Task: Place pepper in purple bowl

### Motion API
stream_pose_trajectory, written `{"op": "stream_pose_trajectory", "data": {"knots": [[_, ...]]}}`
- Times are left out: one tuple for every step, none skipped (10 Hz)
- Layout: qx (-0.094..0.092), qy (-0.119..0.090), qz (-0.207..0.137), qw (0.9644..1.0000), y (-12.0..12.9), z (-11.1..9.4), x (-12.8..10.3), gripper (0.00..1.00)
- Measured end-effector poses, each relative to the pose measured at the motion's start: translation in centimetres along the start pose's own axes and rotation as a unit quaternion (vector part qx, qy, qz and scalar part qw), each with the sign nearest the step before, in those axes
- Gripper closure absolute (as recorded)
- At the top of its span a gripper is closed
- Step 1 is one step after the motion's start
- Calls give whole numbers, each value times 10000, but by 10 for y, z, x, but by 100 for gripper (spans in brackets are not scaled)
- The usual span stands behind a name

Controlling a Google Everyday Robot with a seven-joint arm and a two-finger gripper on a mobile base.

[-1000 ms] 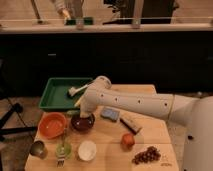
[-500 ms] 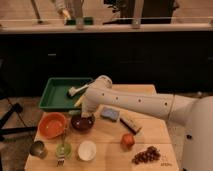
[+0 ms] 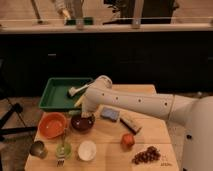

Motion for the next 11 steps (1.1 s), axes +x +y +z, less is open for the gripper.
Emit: {"op": "stream_pose_trajectory", "data": {"knots": [[-1, 0, 0, 10000, 0, 0, 0, 97], [1, 0, 2, 10000, 0, 0, 0, 97], [1, 0, 3, 10000, 0, 0, 0, 98], [1, 1, 3, 10000, 0, 0, 0, 100], [1, 0, 3, 10000, 0, 0, 0, 97], [2, 1, 3, 10000, 0, 0, 0, 89], [2, 0, 3, 10000, 0, 0, 0, 79], [2, 0, 3, 10000, 0, 0, 0, 69], [2, 0, 3, 10000, 0, 0, 0, 59], [2, 0, 3, 10000, 0, 0, 0, 47], [2, 0, 3, 10000, 0, 0, 0, 39]]}}
